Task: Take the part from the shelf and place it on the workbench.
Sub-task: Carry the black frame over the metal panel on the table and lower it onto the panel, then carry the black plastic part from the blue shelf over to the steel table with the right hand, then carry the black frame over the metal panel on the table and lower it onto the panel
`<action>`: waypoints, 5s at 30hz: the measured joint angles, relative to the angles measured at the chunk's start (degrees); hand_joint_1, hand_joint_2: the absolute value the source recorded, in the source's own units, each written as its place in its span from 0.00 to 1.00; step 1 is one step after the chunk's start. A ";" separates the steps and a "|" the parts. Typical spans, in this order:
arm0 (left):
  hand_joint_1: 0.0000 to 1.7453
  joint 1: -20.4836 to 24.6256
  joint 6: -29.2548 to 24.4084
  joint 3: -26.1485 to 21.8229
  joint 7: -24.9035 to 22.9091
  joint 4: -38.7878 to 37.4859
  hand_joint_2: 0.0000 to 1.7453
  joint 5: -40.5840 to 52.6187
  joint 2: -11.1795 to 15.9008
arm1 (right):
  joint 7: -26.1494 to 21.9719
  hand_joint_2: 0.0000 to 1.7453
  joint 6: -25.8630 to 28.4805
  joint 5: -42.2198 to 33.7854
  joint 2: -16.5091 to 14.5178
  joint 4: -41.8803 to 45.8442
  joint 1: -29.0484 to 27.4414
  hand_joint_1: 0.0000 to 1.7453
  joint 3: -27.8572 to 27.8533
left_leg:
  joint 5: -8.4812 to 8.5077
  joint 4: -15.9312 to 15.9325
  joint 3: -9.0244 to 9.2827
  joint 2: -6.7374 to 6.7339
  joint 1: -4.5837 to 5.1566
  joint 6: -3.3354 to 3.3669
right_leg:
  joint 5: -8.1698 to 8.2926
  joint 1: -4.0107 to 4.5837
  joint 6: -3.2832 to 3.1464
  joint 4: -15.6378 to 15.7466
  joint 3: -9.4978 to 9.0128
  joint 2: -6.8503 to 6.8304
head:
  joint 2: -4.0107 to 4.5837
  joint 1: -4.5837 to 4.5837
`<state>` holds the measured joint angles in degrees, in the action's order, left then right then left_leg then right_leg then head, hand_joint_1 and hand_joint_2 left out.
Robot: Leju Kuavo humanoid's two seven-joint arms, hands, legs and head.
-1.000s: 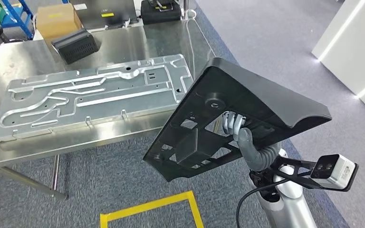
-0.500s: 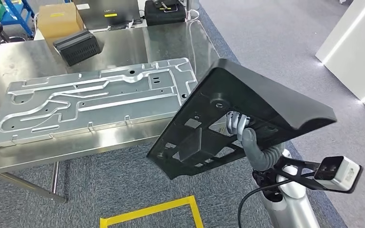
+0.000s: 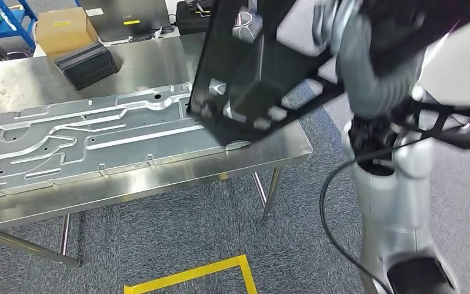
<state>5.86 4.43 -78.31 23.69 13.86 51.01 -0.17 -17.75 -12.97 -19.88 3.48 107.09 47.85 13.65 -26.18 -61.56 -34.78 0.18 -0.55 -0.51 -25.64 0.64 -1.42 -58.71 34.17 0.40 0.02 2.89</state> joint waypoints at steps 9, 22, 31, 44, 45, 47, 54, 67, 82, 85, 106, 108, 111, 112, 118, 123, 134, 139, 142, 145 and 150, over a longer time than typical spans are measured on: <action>0.00 0.38 0.81 1.01 0.48 -0.06 0.00 0.14 -0.32 | 2.21 1.00 7.23 10.39 -0.57 -13.88 10.94 1.00 0.83 | 1.19 3.73 1.40 0.00 -0.28 1.69 | -6.25 -0.56 2.40 -12.80 6.38 -0.25 | 0.00 0.00; 0.00 0.33 0.90 1.00 0.55 -0.17 0.00 -0.43 -0.47 | 0.06 1.00 11.41 20.55 0.35 -29.84 12.60 1.00 4.26 | -2.36 -0.77 -0.17 0.20 -0.21 -0.83 | 1.62 -1.07 0.24 1.04 1.08 -0.31 | 0.00 0.00; 0.00 0.28 1.33 1.00 1.21 -0.28 0.00 -0.24 -0.36 | -3.10 1.00 14.10 27.02 -0.04 -41.65 12.88 1.00 6.93 | 1.55 2.11 -0.30 0.16 0.04 -0.15 | 0.95 -0.44 0.36 0.60 0.68 -0.05 | 0.00 0.00; 0.00 -0.02 0.56 0.98 1.30 -0.28 0.00 -1.11 -0.37 | -3.72 1.00 13.16 25.59 -0.58 -42.03 10.92 1.00 6.43 | 1.79 3.62 0.57 3.13 -0.25 1.49 | -1.17 -1.53 2.57 -8.48 5.82 0.52 | 0.00 0.00; 0.00 0.00 0.56 0.99 1.35 -0.28 0.00 -1.17 -0.37 | -3.71 1.00 13.10 25.70 -0.62 -42.04 11.05 1.00 6.43 | 1.69 3.44 0.47 3.62 -0.19 1.28 | 0.35 -1.65 2.49 -4.56 3.92 1.42 | 0.00 0.00; 0.00 0.02 0.54 0.99 1.42 -0.29 0.00 -1.16 -0.34 | -3.72 1.00 13.09 25.86 -0.66 -42.09 11.18 1.00 6.43 | 1.61 3.26 0.15 4.58 -0.24 0.72 | 1.39 -1.66 2.34 -0.24 1.86 2.54 | 0.00 0.00; 0.00 -0.49 0.06 1.01 1.36 -0.38 0.00 -0.77 -0.14 | -3.93 1.00 13.52 26.84 -0.96 -42.27 11.29 1.00 6.49 | -3.59 -6.49 -4.75 1.32 -0.41 -1.16 | 1.33 -1.55 0.34 1.28 0.70 -1.22 | 0.00 0.02; 0.00 -0.54 0.03 1.01 1.34 -0.42 0.00 -0.67 0.07 | -3.97 1.00 13.85 26.85 -1.19 -42.52 11.31 1.00 6.65 | 2.09 3.06 -0.68 -2.33 0.04 0.69 | -0.39 -0.52 1.99 0.39 -0.28 -6.84 | 0.00 0.02; 0.00 -0.78 0.22 1.00 1.59 -0.48 0.00 -0.80 -0.01 | -4.78 1.00 16.32 28.87 -1.14 -40.92 11.76 1.00 6.84 | 2.43 3.21 -0.98 6.09 -0.21 0.58 | 0.78 -0.80 1.09 0.46 0.89 0.93 | 0.00 0.00; 0.00 -0.86 0.25 0.98 1.67 -0.51 0.00 -1.10 0.10 | -3.12 1.00 17.89 31.88 -1.19 -38.56 12.04 1.00 7.10 | 0.27 0.21 -2.19 3.44 -0.06 -0.29 | 1.18 -1.29 0.45 1.52 0.25 0.20 | 0.00 0.04; 0.00 -0.40 2.22 1.07 4.03 -0.52 0.00 -0.20 0.16 | 5.83 1.00 35.17 65.83 3.37 -45.50 14.52 1.00 5.88 | 1.58 2.35 -0.66 -0.27 -0.34 1.86 | -4.67 -1.30 2.79 -13.83 7.52 -0.74 | 0.00 0.00; 0.00 -0.42 2.25 1.07 4.08 -0.52 0.00 -0.32 0.14 | 6.26 1.00 35.14 67.05 3.71 -45.62 14.84 1.00 5.57 | 1.43 2.32 -0.43 -0.31 -0.09 1.73 | -0.76 -0.93 1.94 -5.91 3.82 -1.15 | 0.00 0.00; 0.00 -0.43 2.41 1.06 4.11 -0.52 0.00 -0.46 0.17 | 8.04 1.00 35.24 69.57 3.75 -46.10 15.65 1.00 5.54 | 1.34 2.36 -0.48 -0.66 0.19 1.11 | 0.64 -0.28 1.37 -0.36 1.46 -1.68 | 0.00 0.00; 0.00 -0.45 2.49 1.05 4.14 -0.52 0.00 -0.45 0.21 | 8.70 1.00 35.23 70.46 3.75 -46.40 15.83 1.00 5.56 | 1.39 2.47 -0.45 -0.78 0.19 0.82 | 0.77 -0.33 1.27 -0.14 1.51 -1.55 | 0.00 0.00; 0.00 -0.55 3.17 1.07 4.80 -0.52 0.00 -0.15 0.55 | 11.22 1.00 31.68 77.25 3.67 -52.09 17.72 1.00 7.00 | -5.44 -10.53 -6.13 -0.62 -0.06 -0.72 | 1.37 -0.94 0.16 0.86 1.04 -1.30 | 0.00 0.00; 0.00 -0.52 3.44 1.07 4.98 -0.52 0.00 -0.07 0.72 | 11.55 1.00 28.74 83.11 3.11 -59.78 18.30 1.00 9.86 | -0.47 -3.95 -3.16 -0.64 -0.17 -0.80 | 1.14 -0.89 0.47 0.34 1.04 -0.97 | 0.00 0.00; 0.00 -0.07 3.80 1.07 4.84 -0.52 0.00 -0.50 0.98 | 10.40 1.00 26.57 89.32 -3.64 -76.51 18.72 1.00 16.79 | 1.92 3.16 -0.17 -0.28 -0.17 2.13 | -6.56 -1.02 2.98 -15.60 8.54 -0.49 | 0.00 0.00; 0.00 -0.24 3.18 1.05 4.83 -0.52 0.00 -1.03 0.96 | 9.44 1.00 24.36 90.60 -5.70 -79.58 18.84 1.00 18.11 | 1.70 3.11 0.12 0.05 0.07 1.74 | 0.37 -0.65 1.75 -3.60 3.06 -0.53 | 0.00 0.00; 0.00 -0.14 2.98 0.98 5.10 -0.52 0.00 -1.41 0.96 | 10.06 1.00 23.15 92.52 -8.25 -82.00 18.35 1.00 19.63 | 1.61 3.20 0.09 -0.24 0.22 0.90 | 1.15 -0.19 1.15 0.32 1.29 -0.46 | 0.00 0.00; 0.00 -0.10 3.05 0.98 5.80 -0.53 0.00 -1.44 1.02 | 10.67 1.00 23.18 94.24 -10.08 -83.89 16.82 1.00 20.78 | 0.49 2.09 -0.36 -0.26 0.21 0.05 | 1.56 -0.70 0.37 1.29 0.78 -0.55 | 0.00 0.01; 0.00 -0.19 3.17 0.99 6.74 -0.54 0.00 -0.99 1.17 | 11.55 1.00 23.91 95.87 -11.52 -86.44 13.74 1.00 22.22 | -5.98 -13.24 -7.63 -0.17 -0.30 -1.11 | 1.69 -0.96 -0.14 1.70 0.50 -0.70 | 0.00 0.02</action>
<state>5.67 7.60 -77.32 30.43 13.32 50.01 1.01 -6.20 10.94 75.99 -8.04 20.65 61.58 35.88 -32.15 -74.80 -42.40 0.01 -0.85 -1.62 -23.96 -0.32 -1.56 -57.01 34.67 -0.31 0.02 2.91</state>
